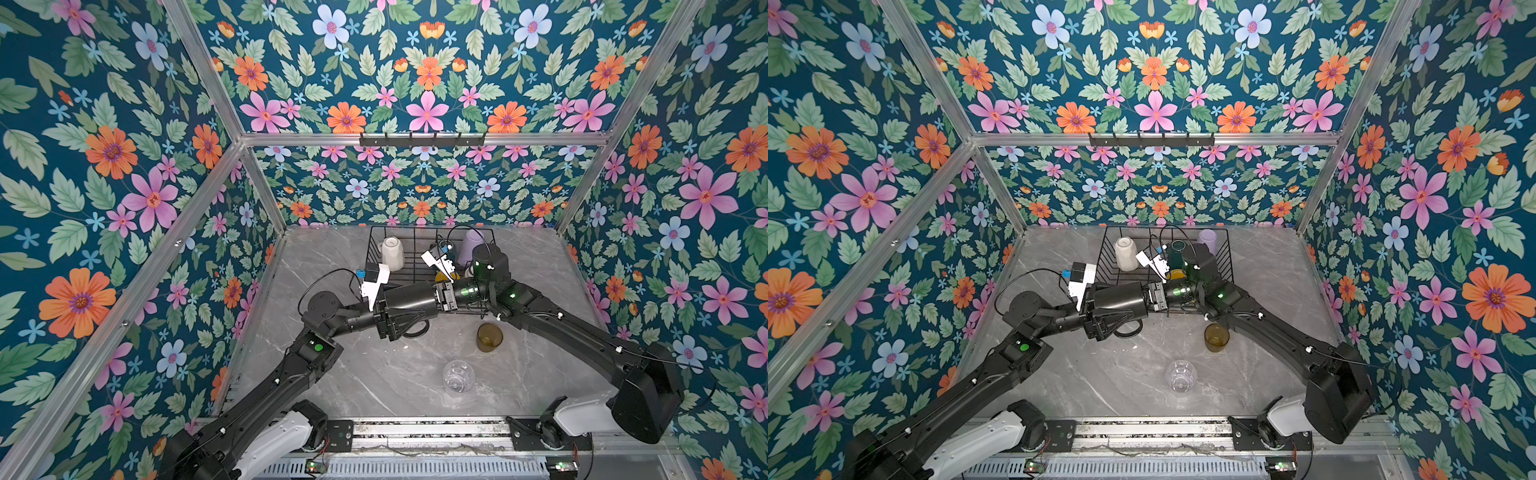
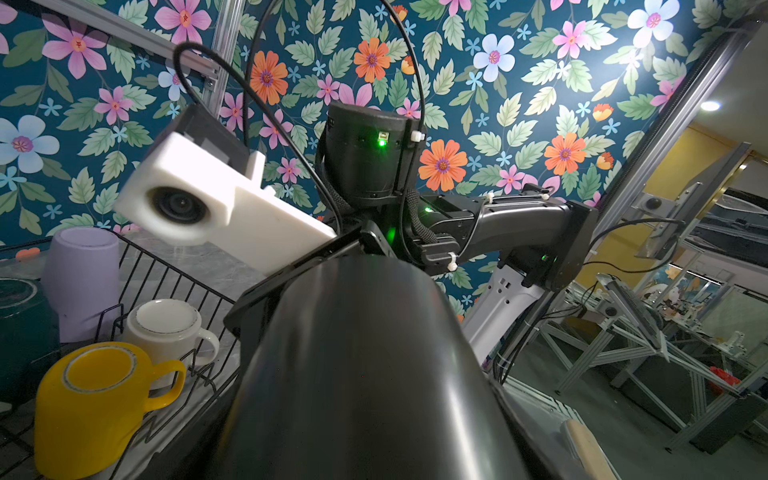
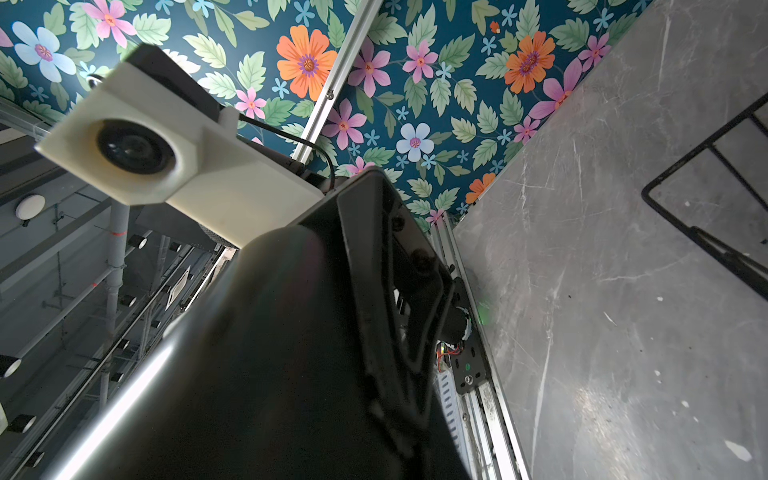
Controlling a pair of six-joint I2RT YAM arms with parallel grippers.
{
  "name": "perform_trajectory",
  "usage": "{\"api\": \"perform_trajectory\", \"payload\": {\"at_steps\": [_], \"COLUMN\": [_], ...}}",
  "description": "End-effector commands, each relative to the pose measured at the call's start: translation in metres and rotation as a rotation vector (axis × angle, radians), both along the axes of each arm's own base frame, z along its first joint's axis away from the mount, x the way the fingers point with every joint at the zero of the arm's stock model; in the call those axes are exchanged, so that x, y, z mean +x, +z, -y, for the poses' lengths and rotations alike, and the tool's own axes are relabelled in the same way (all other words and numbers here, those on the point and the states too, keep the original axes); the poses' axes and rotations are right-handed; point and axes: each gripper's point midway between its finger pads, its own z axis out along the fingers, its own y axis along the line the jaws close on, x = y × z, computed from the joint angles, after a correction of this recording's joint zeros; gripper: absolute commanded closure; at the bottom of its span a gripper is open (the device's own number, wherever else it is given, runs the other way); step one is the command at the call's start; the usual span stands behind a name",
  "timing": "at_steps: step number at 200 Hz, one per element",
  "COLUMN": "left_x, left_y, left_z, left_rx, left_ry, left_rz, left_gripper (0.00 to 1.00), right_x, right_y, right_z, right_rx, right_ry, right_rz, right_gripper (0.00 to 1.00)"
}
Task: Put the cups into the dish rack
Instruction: 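Close the left gripper on the black mug's body beside the right gripper, then open the right gripper and carry the black mug over the rack with the left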
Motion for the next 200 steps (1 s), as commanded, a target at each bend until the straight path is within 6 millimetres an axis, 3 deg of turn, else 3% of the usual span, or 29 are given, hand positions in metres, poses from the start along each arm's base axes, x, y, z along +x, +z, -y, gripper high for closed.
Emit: {"api": "perform_trajectory", "payload": {"at_steps": [1, 14, 38, 83, 128, 160, 200], "left_x": [-0.009, -0.009, -0.008, -0.005, 0.001, 0.020, 0.060], "left_y": [0.005, 0.006, 0.008, 0.016, 0.025, 0.022, 0.013], "left_z": [0.001, 0.000, -0.001, -0.007, -0.013, -0.011, -0.010], "left_rx": [0.000, 0.001, 0.007, 0.014, 0.026, 0.106, 0.260], "left_ry": [-0.038, -0.030, -0.012, 0.047, 0.112, 0.187, 0.332], "left_rz": [0.026, 0.030, 0.040, 0.066, 0.078, 0.054, -0.008], "left_gripper": [0.66, 0.79, 1.00, 1.00, 1.00, 1.00, 1.00], "right_x": [0.002, 0.003, 0.005, 0.011, 0.031, 0.044, 0.053], "right_y": [0.011, 0.011, 0.009, 0.008, 0.001, -0.011, -0.028], "right_z": [-0.003, -0.003, -0.002, 0.004, 0.030, 0.060, 0.104], "right_rx": [0.033, 0.030, 0.016, 0.000, -0.020, -0.092, -0.247], "right_ry": [-0.012, -0.021, -0.041, -0.082, -0.195, -0.327, -0.564], "right_rz": [0.067, 0.065, 0.056, 0.045, 0.019, 0.019, 0.103], "right_gripper": [1.00, 1.00, 0.90, 0.71, 0.53, 0.46, 0.24]}}
